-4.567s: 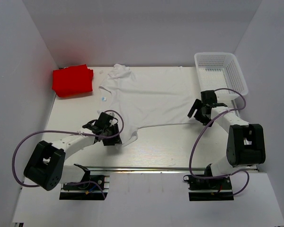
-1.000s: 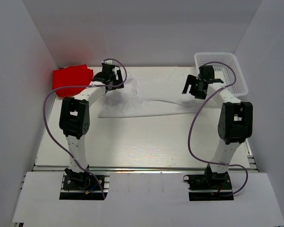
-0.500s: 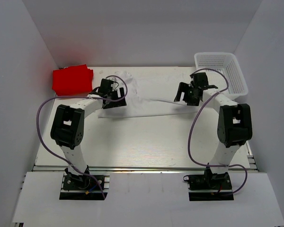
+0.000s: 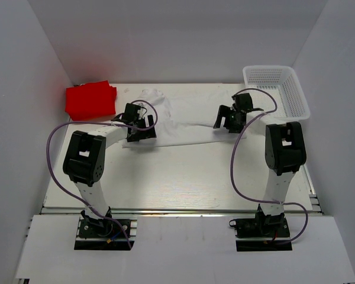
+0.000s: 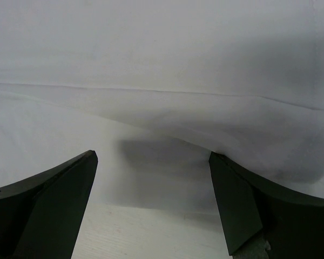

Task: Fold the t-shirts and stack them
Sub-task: Fold the flattened tshirt in 1/3 of the way, then grap the side of the flattened tshirt furthest away from the robot with both arms, then fold the other side of the tshirt into a rectangle

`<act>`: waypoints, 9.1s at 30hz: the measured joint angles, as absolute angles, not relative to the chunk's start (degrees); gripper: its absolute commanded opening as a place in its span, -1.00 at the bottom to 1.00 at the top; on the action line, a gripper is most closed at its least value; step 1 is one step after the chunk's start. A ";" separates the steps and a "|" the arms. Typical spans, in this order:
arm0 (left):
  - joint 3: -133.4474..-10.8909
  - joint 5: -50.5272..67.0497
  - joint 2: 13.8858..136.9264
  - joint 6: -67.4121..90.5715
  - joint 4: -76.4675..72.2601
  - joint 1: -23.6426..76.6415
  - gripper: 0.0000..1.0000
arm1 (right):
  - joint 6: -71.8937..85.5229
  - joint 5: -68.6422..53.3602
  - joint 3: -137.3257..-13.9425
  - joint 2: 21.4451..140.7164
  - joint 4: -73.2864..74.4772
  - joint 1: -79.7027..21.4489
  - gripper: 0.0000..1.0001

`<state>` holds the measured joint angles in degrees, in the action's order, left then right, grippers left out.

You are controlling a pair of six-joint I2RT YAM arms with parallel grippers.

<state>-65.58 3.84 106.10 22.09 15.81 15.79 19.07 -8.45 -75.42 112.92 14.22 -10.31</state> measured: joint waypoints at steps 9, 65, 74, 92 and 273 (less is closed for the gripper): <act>-64.82 2.79 106.08 20.82 14.70 15.86 0.99 | 21.89 -0.62 -77.17 115.96 4.58 -10.70 0.81; -27.20 9.26 61.67 29.17 22.76 16.64 0.99 | 27.31 -16.36 -29.15 74.24 0.14 -11.68 0.81; -42.52 3.97 60.51 29.69 27.94 16.67 0.99 | 21.12 -13.74 -38.68 67.29 11.11 -12.69 0.81; -98.72 -7.94 124.79 16.34 26.48 13.04 0.85 | 18.70 -7.42 -60.75 90.43 11.25 -12.49 0.81; -31.94 24.82 70.76 23.00 15.11 25.69 0.99 | 22.85 -6.31 -46.04 89.38 1.50 -14.17 0.81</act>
<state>-31.94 24.82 70.76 23.00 15.11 25.69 22.85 -6.31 -46.04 89.38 1.50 -14.17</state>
